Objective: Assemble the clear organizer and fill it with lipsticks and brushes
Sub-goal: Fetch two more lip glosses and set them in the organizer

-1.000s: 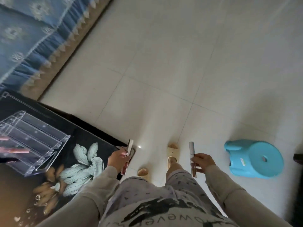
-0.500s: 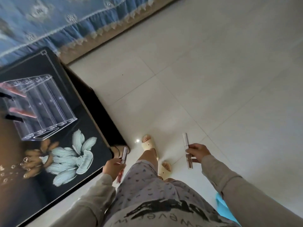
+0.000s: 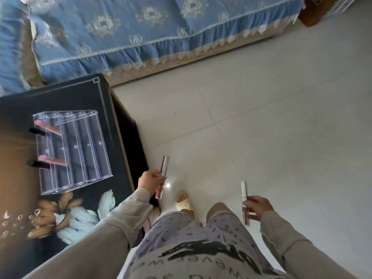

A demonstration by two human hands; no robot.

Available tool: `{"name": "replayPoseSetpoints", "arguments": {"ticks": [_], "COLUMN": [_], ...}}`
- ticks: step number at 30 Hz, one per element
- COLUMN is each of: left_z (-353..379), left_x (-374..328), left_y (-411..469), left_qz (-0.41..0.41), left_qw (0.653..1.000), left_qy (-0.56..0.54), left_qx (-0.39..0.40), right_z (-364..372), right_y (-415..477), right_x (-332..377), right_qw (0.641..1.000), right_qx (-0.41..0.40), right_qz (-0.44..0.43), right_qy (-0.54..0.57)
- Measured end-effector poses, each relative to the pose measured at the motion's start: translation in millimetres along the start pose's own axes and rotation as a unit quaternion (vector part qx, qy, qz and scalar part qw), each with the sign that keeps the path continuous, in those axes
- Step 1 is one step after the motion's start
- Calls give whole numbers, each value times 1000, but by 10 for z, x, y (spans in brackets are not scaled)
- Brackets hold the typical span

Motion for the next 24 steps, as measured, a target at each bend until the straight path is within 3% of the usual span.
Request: {"name": "replayPoseSetpoints", "arguments": {"ticks": [8, 14, 24], "left_z": [-320, -321, 160], "left_x": [-7, 209, 399], "left_y": [261, 227, -61], "left_qz": [-52, -134, -283], "left_qw": [995, 980, 877], "left_qy": [-53, -90, -304], "left_qx": [-64, -118, -242], "right_z": [164, 512, 1194], "right_y": [368, 701, 1043], "right_x": [1122, 2032, 3552], "right_qw": [992, 959, 844], "right_qx": [32, 86, 172], "right_qz": [-56, -111, -219], "right_qy": [-105, -247, -458]}}
Point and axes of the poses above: each hand's wrist, its own y-axis towards the middle knuckle, its own z-axis out of the palm, x = y × z, the point moved 5 cm from there along y, towards the middle knuckle, and after that the axes turned 8 degrees about -y, right-handed, at the moved point
